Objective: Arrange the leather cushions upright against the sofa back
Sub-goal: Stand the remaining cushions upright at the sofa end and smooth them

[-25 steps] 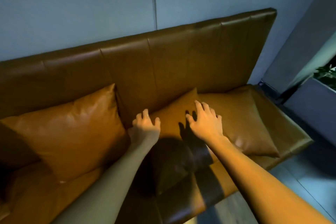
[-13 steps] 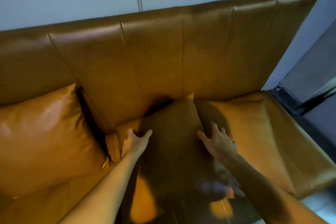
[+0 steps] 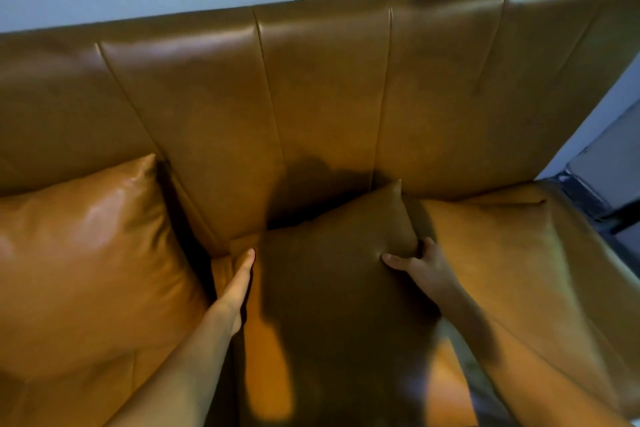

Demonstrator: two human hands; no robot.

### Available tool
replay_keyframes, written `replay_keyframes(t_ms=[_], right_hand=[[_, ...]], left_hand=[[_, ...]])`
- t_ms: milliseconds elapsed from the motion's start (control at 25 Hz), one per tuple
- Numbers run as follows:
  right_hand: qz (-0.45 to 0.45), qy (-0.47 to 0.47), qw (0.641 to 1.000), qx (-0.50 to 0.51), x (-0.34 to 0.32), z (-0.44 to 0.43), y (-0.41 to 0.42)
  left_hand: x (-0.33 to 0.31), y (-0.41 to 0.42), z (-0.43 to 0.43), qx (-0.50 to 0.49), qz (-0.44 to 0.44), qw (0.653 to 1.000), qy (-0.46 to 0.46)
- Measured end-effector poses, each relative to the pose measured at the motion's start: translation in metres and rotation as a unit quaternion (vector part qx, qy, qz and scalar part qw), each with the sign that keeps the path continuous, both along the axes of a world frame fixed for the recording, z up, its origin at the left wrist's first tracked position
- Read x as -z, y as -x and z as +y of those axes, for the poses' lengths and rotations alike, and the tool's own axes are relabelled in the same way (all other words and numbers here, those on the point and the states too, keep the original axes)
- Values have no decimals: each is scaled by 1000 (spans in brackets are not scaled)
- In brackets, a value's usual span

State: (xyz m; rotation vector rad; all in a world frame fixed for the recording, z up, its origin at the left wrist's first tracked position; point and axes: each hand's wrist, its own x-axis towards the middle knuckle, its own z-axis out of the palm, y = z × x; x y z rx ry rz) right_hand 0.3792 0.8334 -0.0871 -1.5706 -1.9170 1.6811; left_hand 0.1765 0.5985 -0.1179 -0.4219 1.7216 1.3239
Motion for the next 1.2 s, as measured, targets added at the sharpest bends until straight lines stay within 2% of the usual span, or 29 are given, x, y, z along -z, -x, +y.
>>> replay_keyframes(t_ms=[160,280,440,600,720,840,880,920,960,1040,1120,1160,1200], right_hand=[[111,23,993,38,-22,-5,-4],[182,51,982,20,-41,-9,-7],[140,76,985,-68,-61,-6,-29],[123,120,984,-55,-56,14,-55],[73,53,996,-8,-56,39,-57],[94,-30,994,-37,-52,83,-52],[40,-78,995,-57,-42,107,-50],[-60,-114,987,-92,-33,129,-49],[-174,-156,961,-148,-25,150,-46],[-332,-242,864,-292,-7,178,-37],[-368,-268,797,-397,8,193,-19],[-375,-254,783,-426,15,198,-10],[-375,-226,786,-435,20,201,0]], left_hand=[[-16,20,-8,-26,6,999,-35],[-56,32,2,-51,44,995,-73],[-74,46,14,-106,89,987,-83],[-86,46,22,-119,138,977,-115],[-96,45,38,-68,138,976,-155],[-101,41,58,-56,167,969,-172],[-98,41,62,-58,177,968,-170],[-94,41,64,-61,184,967,-163],[-90,43,65,-70,191,966,-159],[-86,45,62,-72,194,966,-155],[-85,45,58,-78,188,967,-153],[-86,43,56,-83,189,966,-158],[-87,41,53,-89,190,964,-163]])
